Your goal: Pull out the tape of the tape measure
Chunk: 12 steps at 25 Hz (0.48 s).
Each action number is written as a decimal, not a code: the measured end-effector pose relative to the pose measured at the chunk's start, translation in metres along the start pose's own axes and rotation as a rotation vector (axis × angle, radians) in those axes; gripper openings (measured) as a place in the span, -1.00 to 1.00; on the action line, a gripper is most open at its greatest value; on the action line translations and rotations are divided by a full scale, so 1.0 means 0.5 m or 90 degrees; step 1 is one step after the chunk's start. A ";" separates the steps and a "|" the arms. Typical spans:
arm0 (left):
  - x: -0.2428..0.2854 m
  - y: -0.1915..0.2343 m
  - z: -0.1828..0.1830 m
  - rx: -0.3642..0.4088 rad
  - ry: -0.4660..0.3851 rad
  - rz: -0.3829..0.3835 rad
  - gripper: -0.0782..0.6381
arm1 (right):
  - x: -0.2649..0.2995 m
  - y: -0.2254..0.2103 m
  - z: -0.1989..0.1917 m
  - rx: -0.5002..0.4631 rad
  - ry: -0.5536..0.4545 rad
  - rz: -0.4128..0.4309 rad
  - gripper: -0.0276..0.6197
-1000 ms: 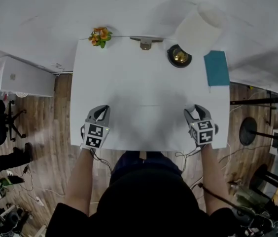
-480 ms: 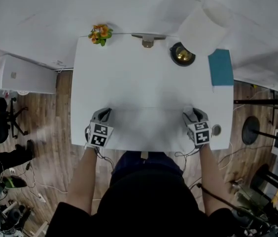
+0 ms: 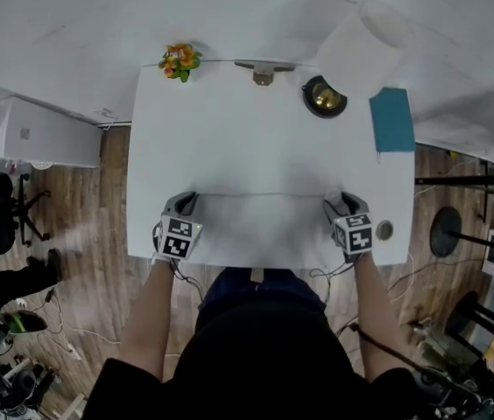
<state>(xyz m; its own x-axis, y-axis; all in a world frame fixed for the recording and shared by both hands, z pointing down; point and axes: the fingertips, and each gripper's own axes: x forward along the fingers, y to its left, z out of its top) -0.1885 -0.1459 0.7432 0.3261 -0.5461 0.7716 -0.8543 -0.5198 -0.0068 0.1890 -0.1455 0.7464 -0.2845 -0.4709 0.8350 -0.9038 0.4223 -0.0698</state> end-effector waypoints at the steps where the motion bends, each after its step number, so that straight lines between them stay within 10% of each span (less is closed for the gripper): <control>1: -0.001 0.000 -0.001 -0.002 0.002 0.002 -0.73 | -0.001 0.001 0.000 0.005 0.000 0.002 -0.18; 12: -0.056 0.008 -0.025 -0.034 0.006 0.008 -0.44 | -0.073 0.001 0.033 0.049 -0.074 -0.023 -0.17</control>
<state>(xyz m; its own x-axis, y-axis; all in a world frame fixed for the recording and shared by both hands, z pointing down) -0.2060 -0.1247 0.7295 0.3109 -0.5457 0.7781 -0.8790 -0.4766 0.0170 0.1936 -0.1407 0.7068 -0.2827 -0.5728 0.7694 -0.9346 0.3451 -0.0865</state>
